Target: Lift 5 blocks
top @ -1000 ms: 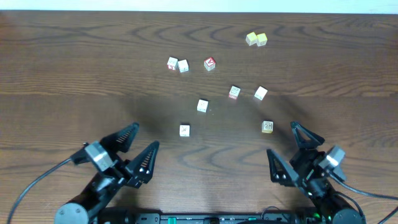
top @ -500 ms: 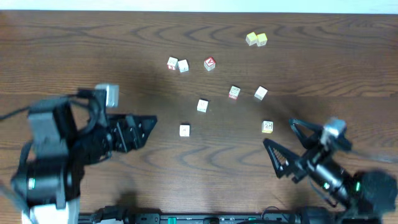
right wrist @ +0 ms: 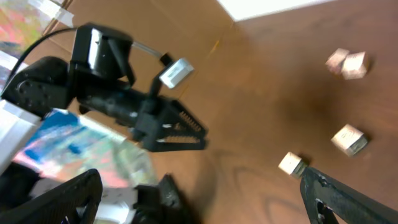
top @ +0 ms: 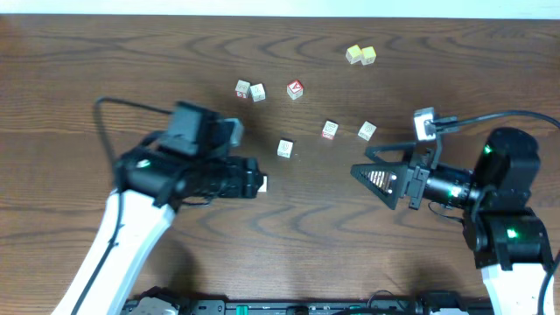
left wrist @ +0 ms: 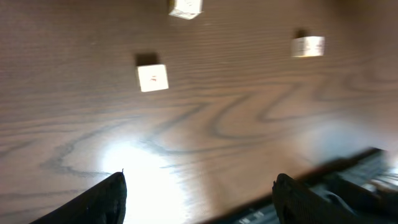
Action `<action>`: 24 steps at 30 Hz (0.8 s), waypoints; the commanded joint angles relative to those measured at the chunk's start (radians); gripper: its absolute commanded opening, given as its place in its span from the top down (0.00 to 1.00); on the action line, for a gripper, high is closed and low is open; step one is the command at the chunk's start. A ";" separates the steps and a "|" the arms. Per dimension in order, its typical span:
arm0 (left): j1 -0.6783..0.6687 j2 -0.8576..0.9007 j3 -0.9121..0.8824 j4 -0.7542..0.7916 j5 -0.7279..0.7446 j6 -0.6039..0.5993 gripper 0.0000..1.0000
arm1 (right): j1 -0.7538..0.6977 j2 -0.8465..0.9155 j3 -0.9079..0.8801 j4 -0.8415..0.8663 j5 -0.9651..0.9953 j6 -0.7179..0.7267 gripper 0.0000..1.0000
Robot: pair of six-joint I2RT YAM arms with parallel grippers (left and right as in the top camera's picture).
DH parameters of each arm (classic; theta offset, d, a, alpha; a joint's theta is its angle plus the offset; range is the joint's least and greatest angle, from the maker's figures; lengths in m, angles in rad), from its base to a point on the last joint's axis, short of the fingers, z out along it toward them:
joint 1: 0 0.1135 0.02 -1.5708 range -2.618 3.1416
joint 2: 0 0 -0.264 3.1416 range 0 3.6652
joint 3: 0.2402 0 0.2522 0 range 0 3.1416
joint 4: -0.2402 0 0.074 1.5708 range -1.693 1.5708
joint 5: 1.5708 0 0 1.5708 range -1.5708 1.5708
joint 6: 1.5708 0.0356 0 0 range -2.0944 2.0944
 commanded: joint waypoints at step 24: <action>-0.050 0.419 0.034 0.449 0.018 -0.100 0.25 | 0.199 0.201 0.362 -0.645 0.775 -0.045 0.01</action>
